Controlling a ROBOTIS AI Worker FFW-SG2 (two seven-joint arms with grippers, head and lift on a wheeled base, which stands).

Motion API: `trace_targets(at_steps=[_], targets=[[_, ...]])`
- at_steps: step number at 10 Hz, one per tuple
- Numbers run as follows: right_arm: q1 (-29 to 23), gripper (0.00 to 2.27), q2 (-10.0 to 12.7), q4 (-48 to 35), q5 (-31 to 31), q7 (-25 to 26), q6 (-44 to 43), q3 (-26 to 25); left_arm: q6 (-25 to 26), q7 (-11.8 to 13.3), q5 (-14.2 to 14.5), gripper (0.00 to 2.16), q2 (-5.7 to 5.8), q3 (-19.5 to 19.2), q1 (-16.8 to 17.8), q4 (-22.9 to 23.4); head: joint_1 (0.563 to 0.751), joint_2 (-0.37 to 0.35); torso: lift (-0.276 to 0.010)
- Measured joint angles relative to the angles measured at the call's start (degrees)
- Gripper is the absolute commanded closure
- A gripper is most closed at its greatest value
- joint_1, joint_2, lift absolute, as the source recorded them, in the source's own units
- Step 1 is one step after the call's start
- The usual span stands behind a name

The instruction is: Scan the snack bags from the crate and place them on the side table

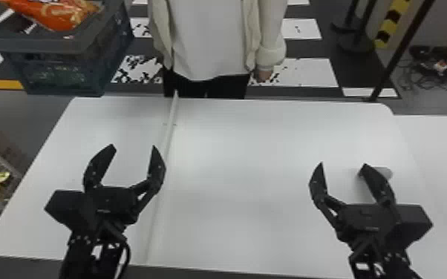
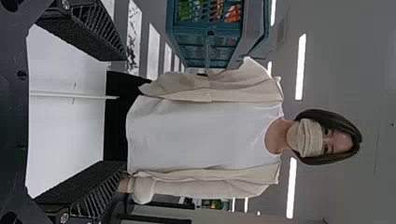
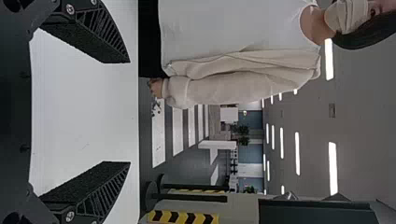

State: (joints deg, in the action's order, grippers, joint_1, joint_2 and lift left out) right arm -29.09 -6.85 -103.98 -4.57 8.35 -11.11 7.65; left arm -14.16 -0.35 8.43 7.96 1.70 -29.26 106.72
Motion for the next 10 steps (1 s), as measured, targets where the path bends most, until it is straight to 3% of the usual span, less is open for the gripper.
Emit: trace_targets(at_steps=[10], targets=[[0.0,0.1,-0.1,-0.1,0.0,0.0,0.3,0.0,2.0,0.2,0.0,0.08,0.04,0.3,0.0,0.6,0.695,0.037,-0.05]])
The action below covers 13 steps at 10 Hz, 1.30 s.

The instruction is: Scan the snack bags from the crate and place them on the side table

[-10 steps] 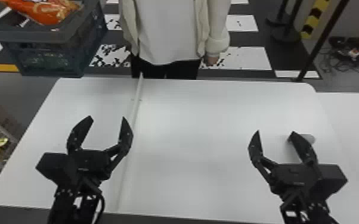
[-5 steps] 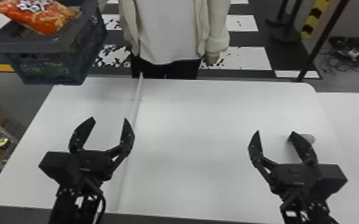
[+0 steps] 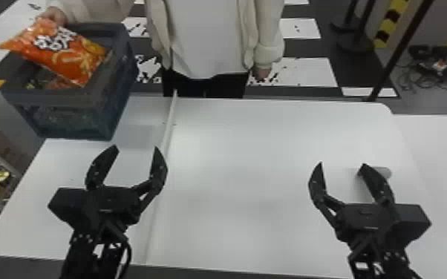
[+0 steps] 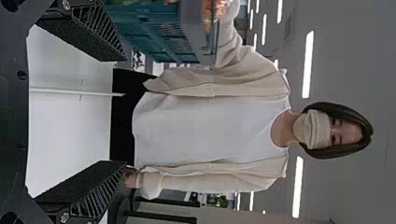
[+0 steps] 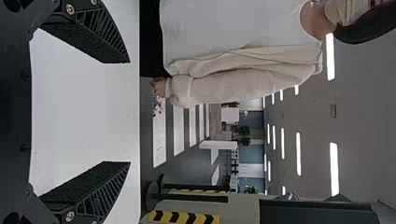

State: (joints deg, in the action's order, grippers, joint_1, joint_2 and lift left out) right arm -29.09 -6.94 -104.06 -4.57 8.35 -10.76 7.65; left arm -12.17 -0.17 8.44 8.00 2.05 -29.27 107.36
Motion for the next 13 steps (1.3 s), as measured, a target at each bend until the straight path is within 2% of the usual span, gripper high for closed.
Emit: trace_targets(at_steps=[8,10,12,13], targets=[[0.2,0.1,0.1,0.4,0.0,0.0,0.2,0.0,0.0,-0.2,0.1,0.08,0.0,-0.4,-0.2,0.6,0.695,0.042,-0.05],[0.2,0.1,0.1,0.4,0.0,0.0,0.2,0.0,2.1,0.5,3.0,0.08,0.06,-2.1,-0.6,2.6,0.695,0.055,-0.05],[0.3,0.1,0.1,0.6,0.0,0.0,0.2,0.0,7.3,0.9,6.5,0.08,0.16,-5.5,-0.8,6.0,0.695,0.089,-0.05],[0.3,0.1,0.1,0.7,0.0,0.0,0.2,0.0,11.1,1.2,9.3,0.08,0.16,-8.0,-0.9,7.9,0.695,0.111,-0.05]])
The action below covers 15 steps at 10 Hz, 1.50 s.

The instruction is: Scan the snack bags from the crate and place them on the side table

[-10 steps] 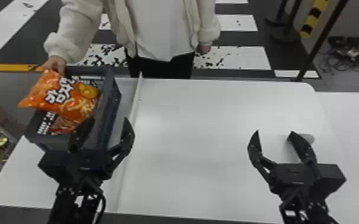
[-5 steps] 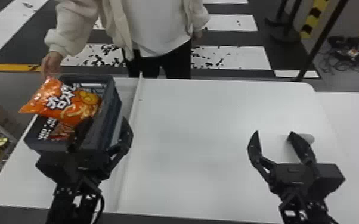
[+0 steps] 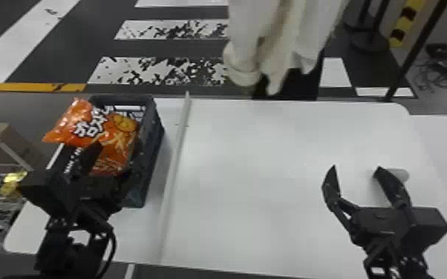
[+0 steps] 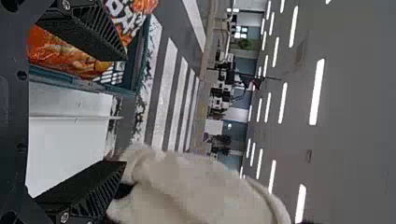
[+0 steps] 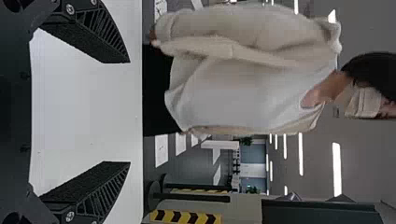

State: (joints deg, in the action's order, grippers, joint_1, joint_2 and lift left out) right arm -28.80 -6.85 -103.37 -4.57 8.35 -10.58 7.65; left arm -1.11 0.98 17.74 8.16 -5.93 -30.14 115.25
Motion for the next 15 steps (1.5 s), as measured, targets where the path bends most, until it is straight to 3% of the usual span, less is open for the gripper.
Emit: trace_targets(at_steps=[4,7,11,13,15], targets=[[0.2,0.1,0.0,0.5,0.0,0.0,0.0,0.1,12.9,-0.9,7.5,0.09,-0.33,-7.9,1.4,3.5,0.695,0.186,-0.05],[0.2,0.1,0.0,0.6,0.0,0.0,0.0,0.2,23.5,-1.9,12.4,0.09,-0.93,-12.6,5.4,3.2,0.695,0.218,-0.05],[0.2,0.1,0.0,0.6,0.1,0.0,0.3,0.4,31.9,-5.7,16.5,0.09,-1.0,-17.0,11.2,0.0,0.695,0.266,-0.05],[0.2,0.1,0.0,0.6,0.3,0.0,0.6,0.5,34.5,-6.9,17.3,0.09,-0.89,-18.6,14.6,-2.7,0.695,0.281,-0.05],[0.2,0.1,0.0,0.4,0.5,0.0,1.0,0.5,36.7,-9.8,17.3,0.08,-0.67,-19.4,18.2,-5.5,0.695,0.299,-0.05]])
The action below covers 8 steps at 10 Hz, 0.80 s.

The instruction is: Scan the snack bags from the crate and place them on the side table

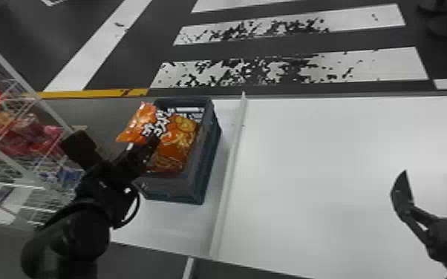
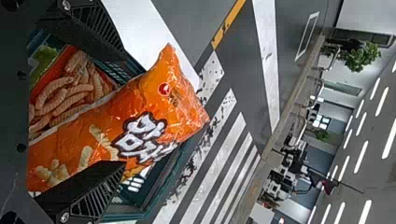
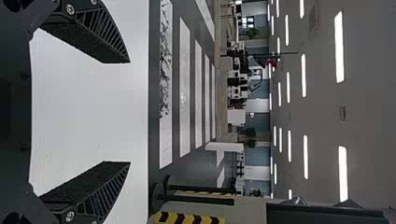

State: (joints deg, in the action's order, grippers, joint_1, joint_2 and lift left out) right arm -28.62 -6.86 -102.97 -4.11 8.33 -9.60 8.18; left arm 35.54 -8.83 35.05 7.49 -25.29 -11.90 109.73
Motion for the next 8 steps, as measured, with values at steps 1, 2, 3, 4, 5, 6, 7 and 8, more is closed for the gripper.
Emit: trace_targets(at_steps=[1,2,3,4,5,6,7,8], targets=[[-0.1,0.1,0.0,-0.2,0.0,0.0,0.3,0.0,0.4,-0.6,-0.1,0.09,0.11,0.0,1.5,-1.4,0.695,0.301,-0.05],[-0.2,0.1,-0.1,-0.5,0.1,0.0,0.5,0.0,0.6,-1.2,-0.3,0.09,0.21,0.3,3.1,-3.0,0.695,0.302,-0.05],[-0.2,0.1,-0.1,-0.8,0.1,0.0,0.9,0.0,0.6,-1.3,-0.6,0.08,0.3,0.8,4.8,-4.9,0.695,0.298,-0.05],[-0.4,0.1,-0.1,-1.2,0.4,-0.1,1.4,0.0,0.8,-1.8,-0.9,0.08,0.41,1.6,6.7,-6.8,0.695,0.292,-0.05],[-0.5,0.1,-0.1,-1.6,0.5,-0.1,1.7,0.0,1.4,-2.1,-1.3,0.08,0.47,2.4,8.4,-8.7,0.695,0.283,-0.05],[-0.6,0.1,-0.1,-1.9,0.6,-0.1,1.9,0.0,1.7,-2.3,-1.9,0.07,0.51,3.1,9.6,-10.3,0.695,0.276,-0.05],[-0.7,0.1,-0.2,-2.1,0.6,-0.1,2.0,-0.1,1.9,-2.7,-2.5,0.18,0.56,3.8,10.6,-11.9,0.695,0.273,-0.05],[-0.7,0.1,-0.2,-2.3,0.6,-0.1,2.1,-0.1,1.9,-2.6,-3.2,0.4,0.65,4.4,11.4,-13.2,0.695,0.268,-0.05]])
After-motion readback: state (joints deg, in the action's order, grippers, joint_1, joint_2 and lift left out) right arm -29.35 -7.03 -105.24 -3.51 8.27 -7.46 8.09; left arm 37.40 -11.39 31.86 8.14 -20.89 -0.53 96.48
